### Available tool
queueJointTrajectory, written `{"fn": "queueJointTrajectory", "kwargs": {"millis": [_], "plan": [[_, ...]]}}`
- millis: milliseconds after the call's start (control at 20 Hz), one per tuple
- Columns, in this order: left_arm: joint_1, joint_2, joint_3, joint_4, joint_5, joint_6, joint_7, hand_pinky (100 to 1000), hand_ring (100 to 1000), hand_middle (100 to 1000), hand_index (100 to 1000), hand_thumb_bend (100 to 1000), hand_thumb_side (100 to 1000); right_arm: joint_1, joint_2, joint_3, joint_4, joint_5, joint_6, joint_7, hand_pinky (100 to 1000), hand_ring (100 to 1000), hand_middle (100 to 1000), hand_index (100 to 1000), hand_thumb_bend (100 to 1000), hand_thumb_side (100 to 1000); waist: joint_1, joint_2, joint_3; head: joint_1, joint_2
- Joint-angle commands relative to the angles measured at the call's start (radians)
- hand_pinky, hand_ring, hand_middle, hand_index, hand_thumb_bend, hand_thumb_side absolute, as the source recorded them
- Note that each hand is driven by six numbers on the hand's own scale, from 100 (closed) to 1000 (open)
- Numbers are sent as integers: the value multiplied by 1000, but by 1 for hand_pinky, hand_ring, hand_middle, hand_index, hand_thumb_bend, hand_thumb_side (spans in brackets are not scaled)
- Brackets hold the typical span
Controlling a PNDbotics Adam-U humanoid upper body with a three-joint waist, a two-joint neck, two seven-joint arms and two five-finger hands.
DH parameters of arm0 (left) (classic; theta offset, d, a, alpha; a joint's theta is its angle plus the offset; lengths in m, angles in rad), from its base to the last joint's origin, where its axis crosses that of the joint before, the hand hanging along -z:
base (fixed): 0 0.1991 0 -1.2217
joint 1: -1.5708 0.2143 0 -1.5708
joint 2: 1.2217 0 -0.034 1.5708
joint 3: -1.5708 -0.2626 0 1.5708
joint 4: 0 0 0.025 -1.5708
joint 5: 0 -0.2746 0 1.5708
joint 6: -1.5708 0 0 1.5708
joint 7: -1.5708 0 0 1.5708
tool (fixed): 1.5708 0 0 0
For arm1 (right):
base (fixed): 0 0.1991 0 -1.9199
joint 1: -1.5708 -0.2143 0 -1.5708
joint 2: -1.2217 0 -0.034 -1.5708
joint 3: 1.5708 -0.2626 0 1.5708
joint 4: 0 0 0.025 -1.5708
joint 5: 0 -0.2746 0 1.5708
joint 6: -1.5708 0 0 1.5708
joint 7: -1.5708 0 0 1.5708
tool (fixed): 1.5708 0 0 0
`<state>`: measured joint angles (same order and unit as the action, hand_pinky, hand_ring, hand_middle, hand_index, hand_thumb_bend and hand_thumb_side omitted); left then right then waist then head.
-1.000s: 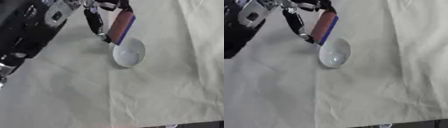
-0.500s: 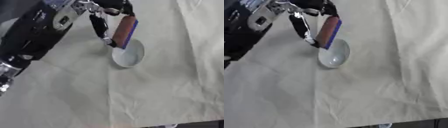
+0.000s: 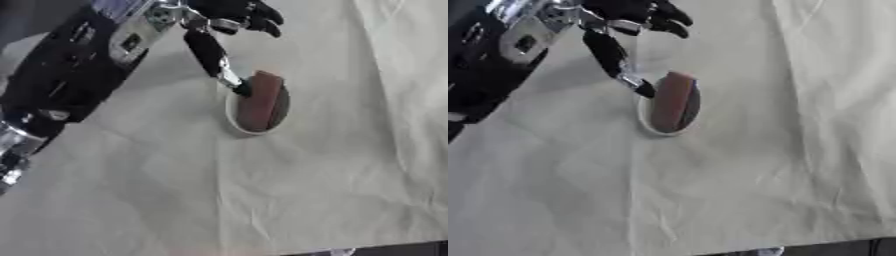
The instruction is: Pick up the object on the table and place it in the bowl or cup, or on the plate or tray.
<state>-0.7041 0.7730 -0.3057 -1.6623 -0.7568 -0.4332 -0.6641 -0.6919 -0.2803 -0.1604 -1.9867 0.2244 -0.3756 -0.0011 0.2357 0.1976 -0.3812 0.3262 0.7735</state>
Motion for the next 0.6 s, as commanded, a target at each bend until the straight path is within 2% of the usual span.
{"fn": "queueJointTrajectory", "kwargs": {"millis": [50,100,150,200,250,350,400,500,600], "plan": [[-8,31,22,-15,14,-67,-41,1000,1000,1000,1000,562,976,-8,-4,-2,-13,-3,4,3,563,647,880,860,100,591,-10,-22,6,2,-3],[-6,36,23,-21,18,-67,-32,1000,1000,1000,1000,550,967,-7,-6,-3,-13,-3,5,4,563,647,881,860,100,590,-10,-22,8,2,-3],[-3,42,25,-31,23,-68,-20,1000,1000,1000,1000,452,927,-6,-7,-3,-13,-3,6,5,562,646,881,860,100,590,-10,-22,12,1,-3],[4,53,30,-63,40,-72,16,990,1000,1000,1000,291,849,-4,-11,-4,-13,-2,7,6,562,645,881,860,100,589,-10,-21,18,-3,-3],[18,66,36,-110,71,-80,72,960,997,1000,1000,100,705,-3,-14,-6,-12,-2,7,6,561,644,881,861,100,589,-10,-19,24,-6,-3],[74,107,58,-236,189,-108,255,951,991,1000,1000,100,500,-2,-23,-11,-8,-2,8,5,559,642,881,861,100,588,-10,-15,35,-12,-3],[107,122,69,-288,268,-137,361,945,993,992,1000,100,459,-3,-28,-13,-5,-1,8,6,558,641,881,862,100,587,-10,-12,43,-16,-3],[175,152,88,-326,446,-238,567,913,981,962,1000,100,545,-5,-35,-16,2,0,6,6,557,639,881,863,100,587,-10,-5,58,-23,-3],[234,162,94,-335,602,-330,695,878,963,936,1000,100,622,-8,-38,-16,10,0,3,9,556,638,881,863,100,586,-10,1,70,-29,-3]]}}
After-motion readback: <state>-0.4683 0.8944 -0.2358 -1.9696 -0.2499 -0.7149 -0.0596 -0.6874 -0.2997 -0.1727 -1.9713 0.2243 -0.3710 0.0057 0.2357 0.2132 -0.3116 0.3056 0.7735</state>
